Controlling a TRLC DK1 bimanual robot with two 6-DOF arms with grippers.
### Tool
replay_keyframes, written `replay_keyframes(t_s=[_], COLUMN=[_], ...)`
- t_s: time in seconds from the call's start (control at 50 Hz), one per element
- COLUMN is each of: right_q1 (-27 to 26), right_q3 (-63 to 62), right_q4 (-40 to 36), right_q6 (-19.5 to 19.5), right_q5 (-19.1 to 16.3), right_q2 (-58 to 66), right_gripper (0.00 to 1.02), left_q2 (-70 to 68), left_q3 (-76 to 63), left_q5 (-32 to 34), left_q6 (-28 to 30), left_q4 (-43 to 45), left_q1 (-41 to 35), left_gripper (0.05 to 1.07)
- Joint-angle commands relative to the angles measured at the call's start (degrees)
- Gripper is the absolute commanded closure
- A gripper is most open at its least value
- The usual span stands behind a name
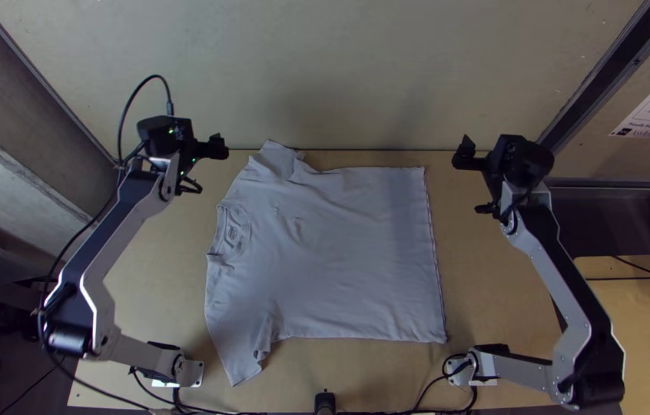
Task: Fold the t-shirt
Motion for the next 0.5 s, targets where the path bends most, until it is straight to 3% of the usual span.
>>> replay_keyframes(t_s=[0.0, 0.06, 0.24, 0.34, 0.4, 0.48], right_q1=[0.32, 0.94, 0.85, -0.47, -0.64, -0.73], right_q3=[3.26, 4.67, 10.2, 14.86, 15.48, 15.83], right_q4=[-2.28, -3.78, -9.4, -15.47, -15.91, -16.35], right_q6=[2.28, 2.64, 8.52, 12.66, 13.62, 15.73], right_q5=[-0.06, -0.06, -1.03, -4.81, -5.07, -6.04], right_q2=[4.11, 6.22, 13.52, 18.79, 20.29, 22.04], right_gripper=[0.03, 0.03, 0.03, 0.03, 0.03, 0.04], left_q2=[5.6, 8.24, 14.92, 17.9, 20.1, 23.27], left_q3=[6.27, 8.73, 13.65, 15.85, 18.05, 21.13], left_q5=[-0.38, -0.38, -0.38, 0.06, 0.06, 0.5], left_q6=[-1.87, -2.39, -2.83, -2.83, -3.01, -3.1], left_q4=[-3.47, -5.14, -9.71, -10.67, -11.99, -13.57], left_q1=[-0.57, -0.66, -1.36, -1.36, -1.36, -1.36], left_gripper=[0.1, 0.1, 0.1, 0.11, 0.11, 0.2])
